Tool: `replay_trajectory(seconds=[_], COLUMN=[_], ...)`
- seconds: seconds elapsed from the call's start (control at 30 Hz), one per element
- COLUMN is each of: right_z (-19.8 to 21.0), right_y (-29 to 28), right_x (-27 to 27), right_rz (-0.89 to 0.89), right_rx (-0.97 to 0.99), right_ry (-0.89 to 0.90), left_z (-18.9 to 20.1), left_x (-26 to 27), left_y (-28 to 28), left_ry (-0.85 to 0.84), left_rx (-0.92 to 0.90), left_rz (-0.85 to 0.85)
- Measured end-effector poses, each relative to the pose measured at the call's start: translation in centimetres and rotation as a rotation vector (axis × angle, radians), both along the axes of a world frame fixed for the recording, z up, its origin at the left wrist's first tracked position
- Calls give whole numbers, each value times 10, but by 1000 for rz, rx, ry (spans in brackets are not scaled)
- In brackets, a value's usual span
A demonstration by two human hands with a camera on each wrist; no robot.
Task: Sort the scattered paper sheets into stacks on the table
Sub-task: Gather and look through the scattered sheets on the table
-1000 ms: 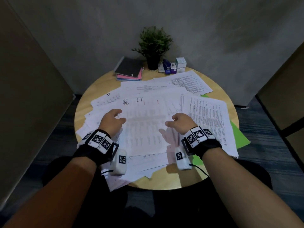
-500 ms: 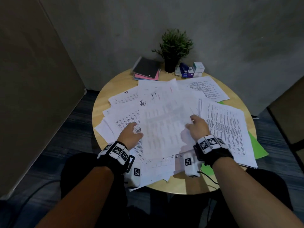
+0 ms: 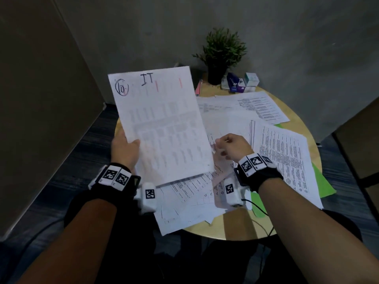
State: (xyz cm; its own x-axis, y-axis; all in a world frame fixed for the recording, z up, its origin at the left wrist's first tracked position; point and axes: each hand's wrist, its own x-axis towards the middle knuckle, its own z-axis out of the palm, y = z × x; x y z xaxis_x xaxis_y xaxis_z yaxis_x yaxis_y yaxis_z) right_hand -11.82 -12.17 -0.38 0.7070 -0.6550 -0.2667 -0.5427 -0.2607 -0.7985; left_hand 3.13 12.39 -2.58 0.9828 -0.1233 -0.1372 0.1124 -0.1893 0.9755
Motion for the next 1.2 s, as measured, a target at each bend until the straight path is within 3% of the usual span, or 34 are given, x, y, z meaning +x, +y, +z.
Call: replay_trajectory(seconds=[0.2, 0.27, 0.37, 0.57, 0.73, 0.93, 1.07, 1.2], right_z=[-10, -22, -30, -21, 11, 39, 45, 41], right_y=[19, 23, 22, 9, -4, 3, 22, 30], right_x=[17, 23, 26, 18, -1, 2, 10, 17], right_rz=[229, 211, 215, 210, 25, 43, 153, 195], right_rx=[-517, -535, -479, -324, -16, 414, 456, 503], right_ry=[519, 623, 642, 452, -15, -411, -403, -391], left_z=[3, 0, 1, 0, 2, 9, 10, 10], left_x=[8, 12, 12, 13, 14, 2, -1, -1], left_y=[8, 8, 10, 12, 8, -4, -3, 2], left_ry=[-31, -20, -22, -5, 55, 143, 182, 179], left_rx=[20, 24, 24, 58, 23, -116, -167, -176], left_rz=[7, -8, -35, -54, -68, -211, -299, -265])
